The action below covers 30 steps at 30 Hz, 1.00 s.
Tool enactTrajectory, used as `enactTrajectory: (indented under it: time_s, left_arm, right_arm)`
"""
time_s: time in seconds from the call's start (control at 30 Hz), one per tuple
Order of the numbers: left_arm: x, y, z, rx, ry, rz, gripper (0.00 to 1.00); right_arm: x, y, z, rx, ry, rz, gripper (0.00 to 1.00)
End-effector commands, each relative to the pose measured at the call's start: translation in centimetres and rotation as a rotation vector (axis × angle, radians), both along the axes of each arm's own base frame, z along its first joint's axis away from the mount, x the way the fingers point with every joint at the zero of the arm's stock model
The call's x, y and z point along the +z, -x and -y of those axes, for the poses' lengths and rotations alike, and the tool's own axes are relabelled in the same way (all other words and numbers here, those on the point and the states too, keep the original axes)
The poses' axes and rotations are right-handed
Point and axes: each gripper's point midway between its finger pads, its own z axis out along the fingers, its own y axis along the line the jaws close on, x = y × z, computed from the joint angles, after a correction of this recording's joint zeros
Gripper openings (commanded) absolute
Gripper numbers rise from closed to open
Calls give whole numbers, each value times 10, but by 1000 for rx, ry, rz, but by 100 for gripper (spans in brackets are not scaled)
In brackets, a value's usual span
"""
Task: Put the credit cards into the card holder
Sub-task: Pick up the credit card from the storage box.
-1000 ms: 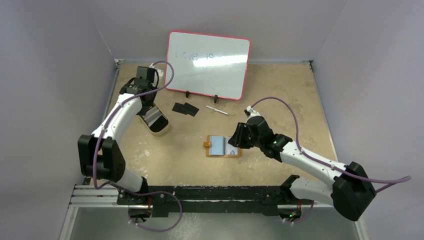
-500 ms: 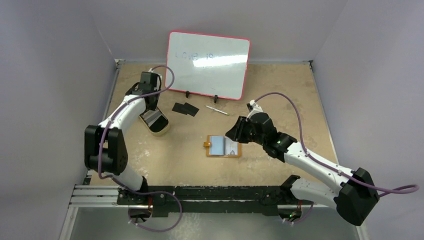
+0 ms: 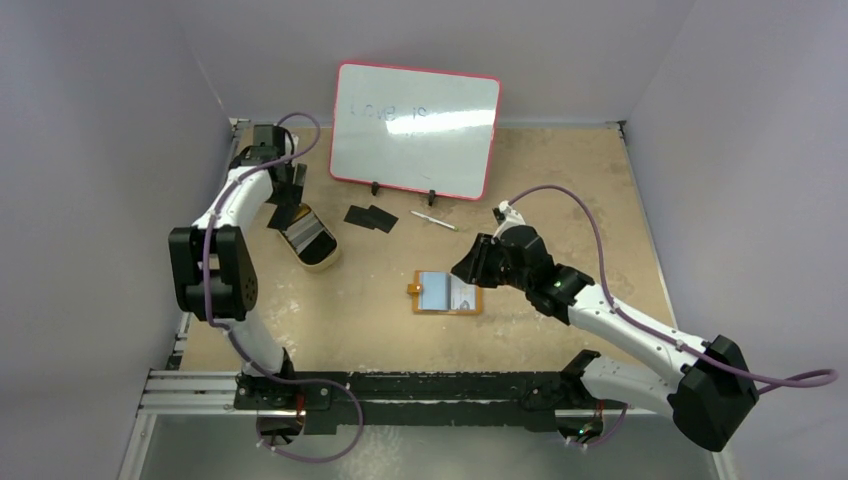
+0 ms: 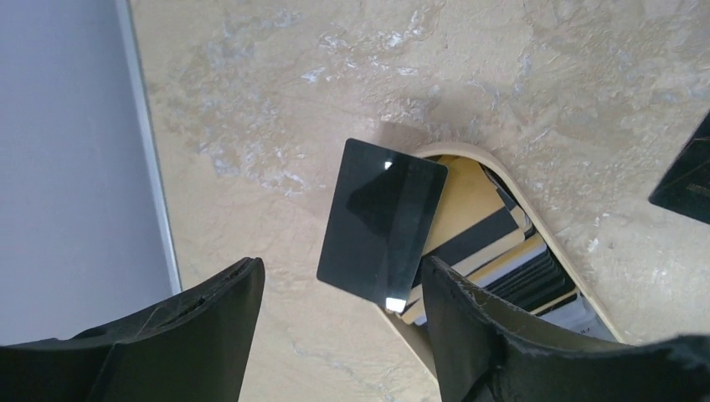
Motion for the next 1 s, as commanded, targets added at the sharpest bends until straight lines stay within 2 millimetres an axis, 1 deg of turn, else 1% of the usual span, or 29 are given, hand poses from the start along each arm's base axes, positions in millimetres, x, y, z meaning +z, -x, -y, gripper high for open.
enactTrajectory:
  time_s: [0.0,0.17,0.33,0.63,0.7,0.9,0.97]
  left_arm:
    - [-11,-11,7,-30,91,-45,70]
    - [-16,-17,4,-30,89,-38,72]
    - [-23,-18,-4,-16,75,-60,72]
    - [-44,-22,1,-39,130,-111,72]
    - [-45,-22,1,-38,130,-114,72]
    - [-49,-23,1,-42,134,-115,66]
    - [-51,-22,2,-42,141,-122,65]
  right_arm:
    - [20,-6,-3,6,-11,48,35]
    - [19,-9,-2,-1,4,53,35]
    - [16,-11,-5,6,10,45,35]
    - [17,-13,-4,1,16,48,35]
    - [18,-13,-4,1,16,49,35]
    - [18,-12,-3,0,17,49,35]
    - [19,-12,-2,-3,15,50,35]
